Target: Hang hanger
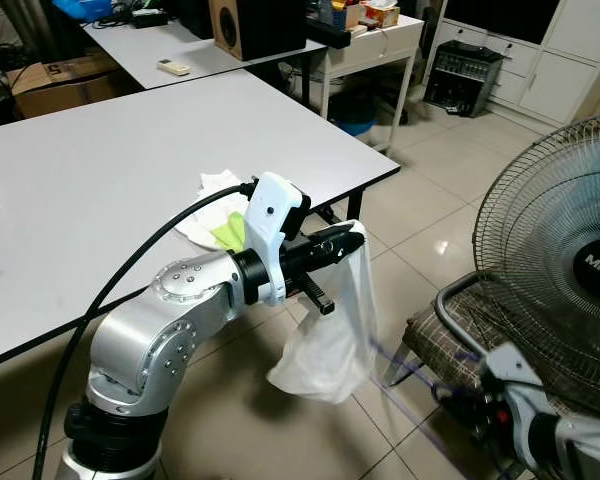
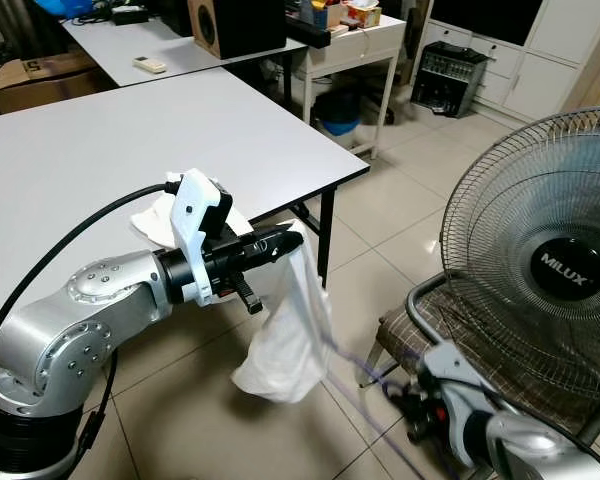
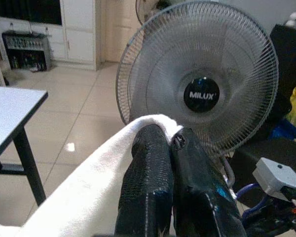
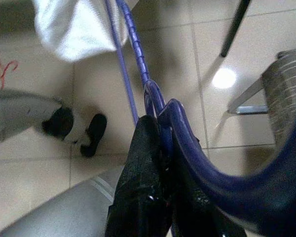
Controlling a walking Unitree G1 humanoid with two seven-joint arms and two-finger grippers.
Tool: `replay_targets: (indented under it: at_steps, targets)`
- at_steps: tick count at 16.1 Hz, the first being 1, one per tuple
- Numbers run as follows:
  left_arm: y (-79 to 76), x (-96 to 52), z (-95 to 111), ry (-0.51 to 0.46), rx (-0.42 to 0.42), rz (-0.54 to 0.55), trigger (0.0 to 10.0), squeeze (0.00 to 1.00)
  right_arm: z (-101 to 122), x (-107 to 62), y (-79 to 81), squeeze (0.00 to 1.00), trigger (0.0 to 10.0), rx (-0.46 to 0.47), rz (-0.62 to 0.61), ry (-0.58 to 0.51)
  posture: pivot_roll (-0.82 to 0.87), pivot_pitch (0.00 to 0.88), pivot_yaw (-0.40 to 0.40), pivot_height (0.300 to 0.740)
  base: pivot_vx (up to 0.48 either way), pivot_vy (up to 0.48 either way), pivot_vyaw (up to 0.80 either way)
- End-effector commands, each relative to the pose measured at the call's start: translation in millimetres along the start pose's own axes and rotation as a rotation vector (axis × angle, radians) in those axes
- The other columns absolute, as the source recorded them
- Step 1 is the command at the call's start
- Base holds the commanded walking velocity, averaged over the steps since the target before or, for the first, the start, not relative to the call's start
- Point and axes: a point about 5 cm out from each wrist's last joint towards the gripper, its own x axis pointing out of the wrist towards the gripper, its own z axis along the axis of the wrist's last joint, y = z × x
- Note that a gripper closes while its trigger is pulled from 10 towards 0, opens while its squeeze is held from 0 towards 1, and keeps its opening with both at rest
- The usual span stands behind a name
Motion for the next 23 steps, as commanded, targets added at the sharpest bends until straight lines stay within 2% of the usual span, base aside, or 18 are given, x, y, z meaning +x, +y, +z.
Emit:
replay_targets:
  at_steps: [1, 2, 3, 4, 5, 6, 7, 9, 11, 12, 14, 15, 16, 17, 20, 21, 22, 23]
  targets:
    - [-7.7, -2.5, 16.3, -0.061, 0.05, -0.022, 0.0, 0.0, -9.5, -0.5, -3.7, 0.0, 10.0, 0.011, -0.013, 0.055, -0.16, 0.0, 0.009, 0.74, 0.0, 0.0, 0.0]
    - [-9.1, -3.5, 16.7, -0.06, 0.046, -0.027, 0.0, 0.0, -12.1, 1.0, -9.1, 0.0, 10.0, 0.049, -0.038, 0.036, -0.16, 0.0, 0.009, 0.74, 0.0, 0.0, 0.0]
    - [-7.6, -4.7, 15.1, -0.043, 0.053, -0.013, 0.0, 0.0, -3.2, 4.5, -21.7, 0.0, 10.0, 0.191, -0.089, -0.129, -0.16, 0.0, 0.004, 0.74, 0.0, 0.0, 0.0]
    - [-6.0, -5.3, 13.9, -0.035, 0.058, 0.002, 0.0, 0.0, 1.5, 4.2, -25.4, 0.0, 10.0, 0.228, -0.105, -0.19, -0.16, 0.0, 0.004, 0.74, 0.0, 0.0, 0.0]
    - [5.7, -5.3, 12.7, -0.03, 0.072, 0.092, 0.0, 0.0, 25.7, -5.1, -31.0, 0.0, 10.0, 0.321, -0.086, -0.402, -0.17, 0.0, 0.01, 0.74, 0.0, 0.0, 0.0]
    - [15.9, -5.6, 14.3, -0.035, 0.103, 0.17, 0.0, 0.0, 43.7, -15.9, -31.7, 0.0, 10.0, 0.356, -0.047, -0.538, -0.17, 0.0, 0.01, 0.74, 0.0, 0.0, 0.0]
    - [25.5, -6.9, 17.8, -0.051, 0.11, 0.239, 0.0, 0.0, 56.1, -23.5, -32.7, 0.0, 10.0, 0.373, -0.029, -0.616, -0.17, 0.0, 0.013, 0.74, 0.0, 0.0, 0.0]
    - [39.9, -13.2, 24.8, -0.074, 0.167, 0.325, 0.0, 0.0, 81.5, -32.1, -38.1, 0.0, 10.0, 0.483, -0.024, -0.785, -0.18, 0.0, 0.014, 0.74, 0.0, 0.0, 0.0]
    - [37.4, -13.6, 25.9, -0.091, 0.186, 0.297, 0.0, 0.0, 92.5, -21.2, -32.5, 0.0, 10.0, 0.603, 0.02, -0.816, -0.18, 0.0, 0.016, 0.74, 0.0, 0.0, 0.0]
    - [32.3, -10.1, 20.7, -0.085, 0.215, 0.269, 0.0, 0.0, 99.7, -6.6, -17.5, 0.0, 10.0, 0.589, 0.066, -0.735, -0.17, 0.0, 0.01, 0.74, 0.0, 0.0, 0.0]
    - [32.2, -8.7, 15.1, -0.093, 0.228, 0.282, 0.0, 0.0, 114.7, -2.9, -13.2, 0.0, 10.0, 0.721, 0.141, -0.824, -0.17, 0.0, 0.009, 0.74, 0.0, 0.0, 0.0]
    - [30.5, -8.5, 6.3, -0.06, 0.26, 0.261, 0.0, 0.0, 122.5, 4.9, -12.2, 0.0, 10.0, 0.704, 0.116, -0.753, -0.17, 0.0, 0.009, 0.74, 0.0, 0.0, 0.0]
    - [28.6, -8.7, 3.3, -0.045, 0.262, 0.239, 0.0, 0.0, 127.6, 5.4, -11.8, 0.0, 10.0, 0.73, 0.136, -0.771, -0.17, 0.0, 0.009, 0.74, 0.0, 0.0, 0.0]
    - [24.9, -10.0, -2.1, -0.017, 0.268, 0.197, 0.0, 0.0, 139.4, 1.4, -15.5, 0.0, 10.0, 0.868, 0.2, -0.876, -0.16, 0.0, 0.005, 0.74, 0.0, 0.0, 0.0]
    - [20.3, -15.7, -20.7, 0.083, 0.301, 0.128, 0.0, 0.0, 150.5, 4.4, -22.1, 0.0, 10.0, 0.99, 0.19, -0.919, -0.16, 0.0, 0.003, 0.74, 0.0, 0.0, 0.0]
    - [15.5, -16.2, -24.8, 0.08, 0.263, 0.096, 0.0, 0.0, 161.0, 9.0, -24.8, 0.0, 10.0, 1.092, 0.191, -0.974, -0.16, 0.0, 0.003, 0.74, 0.0, 0.0, 0.0]
    - [13.7, -16.4, -25.5, 0.083, 0.252, 0.08, 0.0, 0.0, 164.7, 9.1, -25.6, 0.0, 10.0, 1.116, 0.193, -1.002, -0.16, 0.0, 0.003, 0.74, 0.0, 0.0, 0.0]
    - [9.5, -17.7, -28.8, 0.101, 0.243, 0.038, 0.0, 0.0, 173.8, 8.9, -29.0, 0.0, 10.0, 1.205, 0.198, -1.067, -0.15, 0.0, 0.004, 0.74, 0.0, 0.0, 0.0]
